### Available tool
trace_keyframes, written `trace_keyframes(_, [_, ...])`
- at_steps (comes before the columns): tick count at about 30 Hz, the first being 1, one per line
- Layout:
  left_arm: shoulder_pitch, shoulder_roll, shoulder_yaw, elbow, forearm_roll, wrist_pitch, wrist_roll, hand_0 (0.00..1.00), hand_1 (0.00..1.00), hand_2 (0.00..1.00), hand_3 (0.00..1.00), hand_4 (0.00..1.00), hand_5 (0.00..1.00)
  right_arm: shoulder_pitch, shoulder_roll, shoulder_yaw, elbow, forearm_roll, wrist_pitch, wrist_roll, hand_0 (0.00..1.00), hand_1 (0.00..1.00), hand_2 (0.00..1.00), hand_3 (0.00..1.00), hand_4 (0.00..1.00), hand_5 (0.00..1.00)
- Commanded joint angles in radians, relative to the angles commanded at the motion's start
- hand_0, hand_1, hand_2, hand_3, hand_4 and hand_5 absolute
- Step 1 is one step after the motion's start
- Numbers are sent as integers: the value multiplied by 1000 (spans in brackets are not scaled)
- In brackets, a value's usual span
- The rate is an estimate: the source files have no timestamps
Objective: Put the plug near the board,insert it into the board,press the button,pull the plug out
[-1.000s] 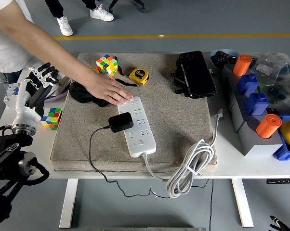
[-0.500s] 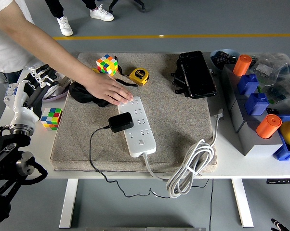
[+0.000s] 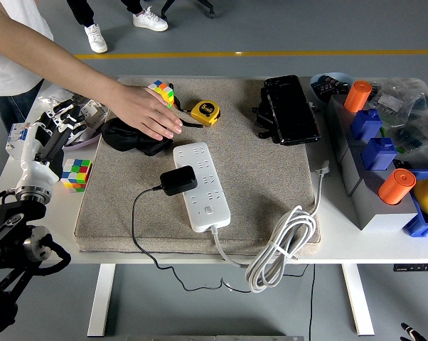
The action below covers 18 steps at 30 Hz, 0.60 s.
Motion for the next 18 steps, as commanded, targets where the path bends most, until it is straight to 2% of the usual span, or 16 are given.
trace_keyframes(7, [-2,-8,-7,3,1,-1,-1,603,616,670,659,882,340,-5,1,9,0,-7,1,-2,635,687,689,582,852,520])
trace_keyframes(18, [1,-4,-17,4,3,-2,0,593,618,663,655,879,339,-7,0,17,2,-10,-1,-2,634,687,689,580,851,521])
